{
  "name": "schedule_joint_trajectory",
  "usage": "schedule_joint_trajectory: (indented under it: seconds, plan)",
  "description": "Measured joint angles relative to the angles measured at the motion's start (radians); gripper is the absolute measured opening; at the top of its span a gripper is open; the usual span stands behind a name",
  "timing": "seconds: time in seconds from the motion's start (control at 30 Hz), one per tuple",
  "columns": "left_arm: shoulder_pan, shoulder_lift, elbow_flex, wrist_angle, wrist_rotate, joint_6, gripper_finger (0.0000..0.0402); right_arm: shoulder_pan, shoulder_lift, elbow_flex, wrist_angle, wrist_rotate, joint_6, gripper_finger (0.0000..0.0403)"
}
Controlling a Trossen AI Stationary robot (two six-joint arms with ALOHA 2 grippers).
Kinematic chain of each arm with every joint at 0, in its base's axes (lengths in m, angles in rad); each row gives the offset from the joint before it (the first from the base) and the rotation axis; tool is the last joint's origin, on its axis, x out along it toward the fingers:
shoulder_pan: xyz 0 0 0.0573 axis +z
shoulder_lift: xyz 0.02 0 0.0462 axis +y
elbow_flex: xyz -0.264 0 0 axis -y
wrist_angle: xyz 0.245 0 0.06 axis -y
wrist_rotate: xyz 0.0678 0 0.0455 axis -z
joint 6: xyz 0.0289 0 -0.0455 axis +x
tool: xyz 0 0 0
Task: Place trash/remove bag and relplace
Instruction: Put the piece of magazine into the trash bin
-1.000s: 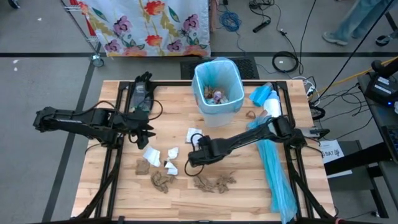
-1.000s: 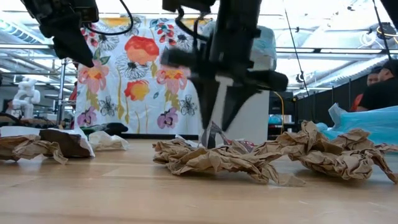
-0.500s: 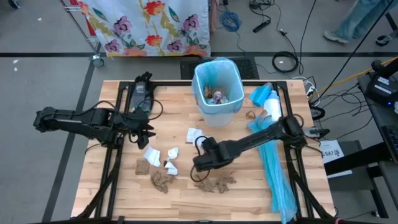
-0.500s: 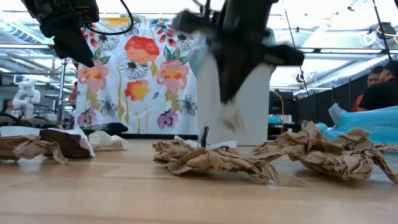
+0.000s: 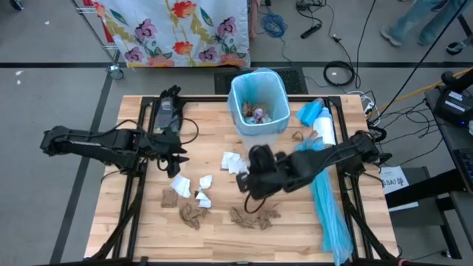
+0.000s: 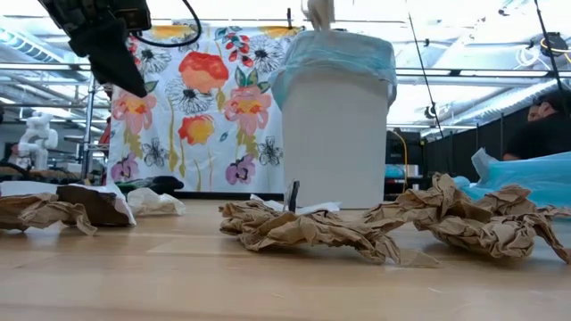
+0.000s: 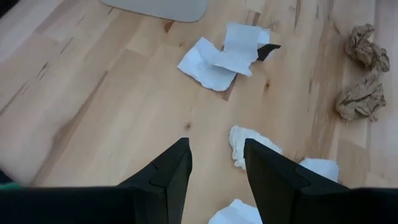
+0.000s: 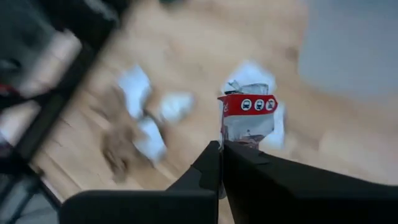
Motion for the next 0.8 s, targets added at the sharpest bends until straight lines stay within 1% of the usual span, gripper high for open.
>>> schedule_joint_trajectory:
  seconds: [0.13, 0.23, 0.33, 0.57, 0.67, 0.8]
  plan:
    - [0.000, 0.019, 0.000, 0.025, -0.005, 0.000, 0.0152, -0.039, -0.004, 0.138, -0.018, 0.135, -0.141, 0.0000]
    - [0.000, 0.027, 0.000, 0.032, -0.011, 0.019, 0.0152, -0.099, -0.004, 0.204, -0.026, 0.166, -0.251, 0.0000]
    - [0.000, 0.033, 0.000, 0.031, -0.011, 0.024, 0.0152, -0.186, -0.004, 0.232, -0.036, 0.165, -0.357, 0.0000]
    - [0.000, 0.033, 0.000, 0.030, -0.011, 0.018, 0.0152, -0.388, -0.003, 0.235, -0.018, 0.156, -0.560, 0.0003]
    - [0.000, 0.033, 0.000, 0.028, -0.011, 0.018, 0.0152, -0.442, -0.003, 0.235, -0.020, 0.120, -0.590, 0.0022]
    - [0.000, 0.033, 0.000, 0.028, -0.011, 0.017, 0.0152, -0.495, -0.002, 0.235, -0.027, 0.034, -0.608, 0.0067]
